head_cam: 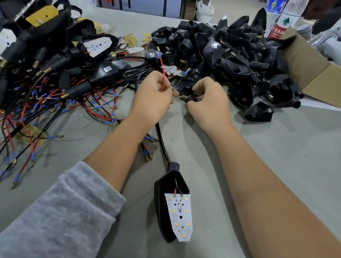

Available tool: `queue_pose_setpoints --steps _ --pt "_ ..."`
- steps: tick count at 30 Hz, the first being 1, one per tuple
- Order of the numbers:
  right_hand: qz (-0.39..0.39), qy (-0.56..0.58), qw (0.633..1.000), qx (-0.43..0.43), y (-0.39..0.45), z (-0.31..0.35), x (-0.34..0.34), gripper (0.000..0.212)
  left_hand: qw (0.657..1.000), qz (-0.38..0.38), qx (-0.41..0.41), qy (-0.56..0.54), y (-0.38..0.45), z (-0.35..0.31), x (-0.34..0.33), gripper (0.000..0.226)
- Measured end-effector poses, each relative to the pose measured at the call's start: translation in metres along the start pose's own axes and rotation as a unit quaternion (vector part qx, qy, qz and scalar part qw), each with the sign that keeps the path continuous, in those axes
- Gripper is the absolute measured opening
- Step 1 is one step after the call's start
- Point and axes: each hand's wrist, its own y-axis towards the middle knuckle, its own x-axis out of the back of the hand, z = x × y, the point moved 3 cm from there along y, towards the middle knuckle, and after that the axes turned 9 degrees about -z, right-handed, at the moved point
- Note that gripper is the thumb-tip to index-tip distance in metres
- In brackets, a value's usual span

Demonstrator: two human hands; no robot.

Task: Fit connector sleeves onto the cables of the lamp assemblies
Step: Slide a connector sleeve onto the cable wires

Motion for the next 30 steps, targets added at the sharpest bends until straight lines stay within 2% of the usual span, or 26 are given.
queue_pose_setpoints --steps 4,8,10,13,18,23,26,28,30 --pt "-0.005 -0.083 0.997 -0.003 0.0018 -0.0035 -0.0027 0.03 1.0 -0.018 0.014 0.001 0.0018 -0.002 0.0022 0.025" --pt "-0.004 -0.115 0.993 0.004 0.0017 -0.0039 -0.002 0.019 0.999 -0.015 0.027 0.016 0.0018 -0.0036 0.0033 0.025" --pt "-0.017 -0.061 0.998 -0.001 0.0011 -0.002 -0.0006 0.012 0.999 -0.003 0.022 0.026 0.0007 -0.0047 0.0034 0.029" --pt "-0.044 0.126 0.99 -0.054 -0.0004 0.0003 0.0016 0.013 1.0 0.007 -0.004 0.022 -0.001 -0.0063 0.0034 0.021" --pt "-0.063 0.353 0.918 -0.167 0.0025 0.0004 0.0008 0.016 0.999 0.024 -0.039 0.008 -0.002 -0.0049 0.0019 0.014" --pt "-0.043 0.533 0.804 -0.26 0.0054 -0.0036 0.0018 0.015 0.998 0.033 -0.056 0.007 -0.0024 -0.0057 0.0013 0.016" --pt "-0.029 0.594 0.746 -0.298 0.0053 -0.0055 0.0014 0.013 0.998 0.034 -0.058 0.011 -0.0027 -0.0063 0.0012 0.016" --pt "-0.014 0.611 0.731 -0.304 0.0046 -0.0055 0.0012 0.015 0.998 0.037 -0.058 0.012 -0.0029 -0.0068 0.0005 0.016" --pt "0.0 0.611 0.735 -0.294 0.0046 -0.0048 0.0016 0.017 0.998 0.038 -0.058 0.012 -0.0031 -0.0066 0.0003 0.015"
